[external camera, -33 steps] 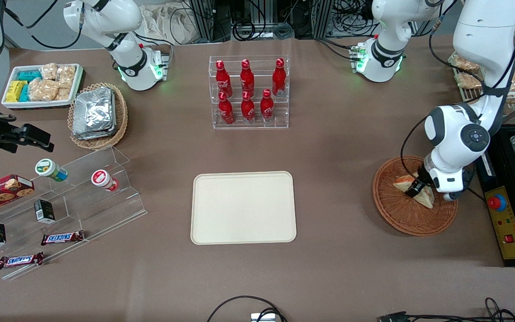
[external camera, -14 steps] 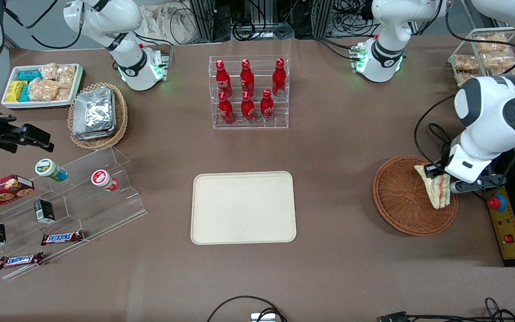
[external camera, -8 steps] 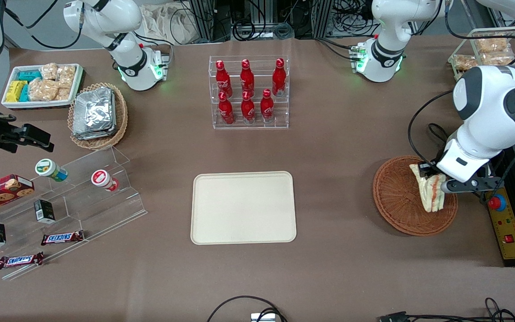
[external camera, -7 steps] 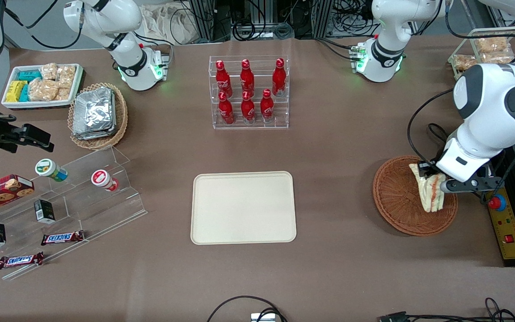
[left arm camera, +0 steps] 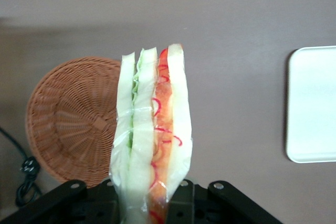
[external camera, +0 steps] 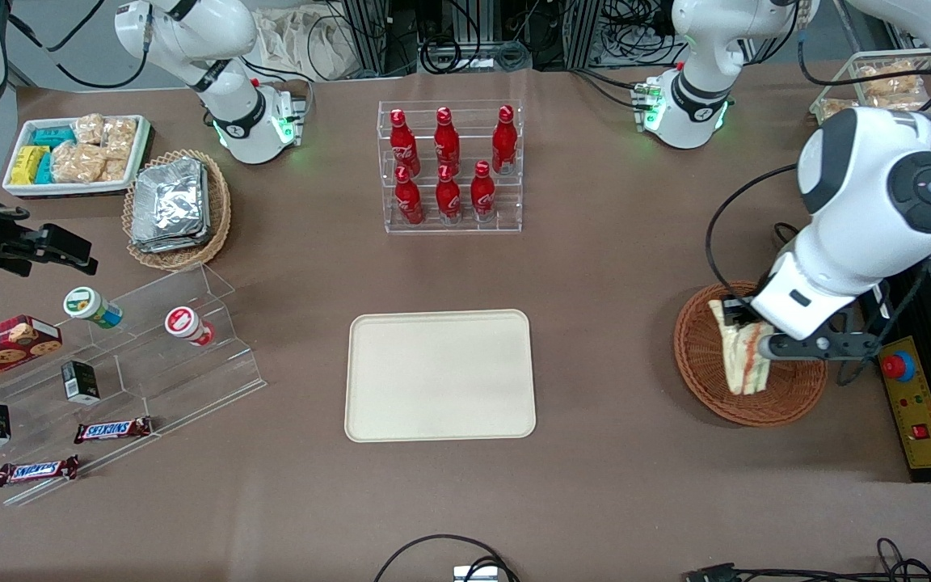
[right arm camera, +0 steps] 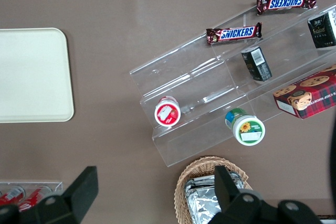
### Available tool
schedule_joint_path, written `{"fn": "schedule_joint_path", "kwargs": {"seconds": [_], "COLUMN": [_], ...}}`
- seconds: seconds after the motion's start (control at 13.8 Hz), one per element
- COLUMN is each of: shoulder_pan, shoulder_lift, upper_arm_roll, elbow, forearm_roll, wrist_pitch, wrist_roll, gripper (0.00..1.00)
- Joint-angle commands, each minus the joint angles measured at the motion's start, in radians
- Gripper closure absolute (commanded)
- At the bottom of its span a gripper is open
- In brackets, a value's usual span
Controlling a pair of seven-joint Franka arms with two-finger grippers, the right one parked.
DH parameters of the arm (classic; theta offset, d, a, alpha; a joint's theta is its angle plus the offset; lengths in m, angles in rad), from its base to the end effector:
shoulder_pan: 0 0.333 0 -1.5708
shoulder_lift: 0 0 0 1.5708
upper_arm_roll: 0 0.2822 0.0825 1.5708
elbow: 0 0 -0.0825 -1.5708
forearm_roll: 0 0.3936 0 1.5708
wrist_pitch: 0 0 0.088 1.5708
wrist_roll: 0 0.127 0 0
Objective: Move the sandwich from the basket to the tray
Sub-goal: 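Lift the sandwich out of the basket with the left gripper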
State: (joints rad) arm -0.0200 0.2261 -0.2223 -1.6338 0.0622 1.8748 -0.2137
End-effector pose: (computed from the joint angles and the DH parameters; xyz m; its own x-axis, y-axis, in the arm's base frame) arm 0.6187 -0.1381 0.4339 0.9989 -0.0407 0.0223 -0.0406 -0.9992 -0.0057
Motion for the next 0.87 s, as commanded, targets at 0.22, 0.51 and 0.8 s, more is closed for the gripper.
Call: {"fn": "schedule_joint_path", "kwargs": {"seconds": [0.22, 0.51, 0.8], "shoulder_pan": [-0.132, -0.222, -0.32], "shoulder_lift": [0.14, 0.241, 0.361], "upper_arm_roll": [0.0, 0.0, 0.001], "elbow": [0.172, 0.255, 0.334], "forearm_roll": [0.04, 0.048, 0.067], "wrist_pitch": [-0.046, -0.042, -0.011], "wrist_roll": [-0.064, -0.17, -0.266], "gripper": [0.92, 0.9, 0.8]}}
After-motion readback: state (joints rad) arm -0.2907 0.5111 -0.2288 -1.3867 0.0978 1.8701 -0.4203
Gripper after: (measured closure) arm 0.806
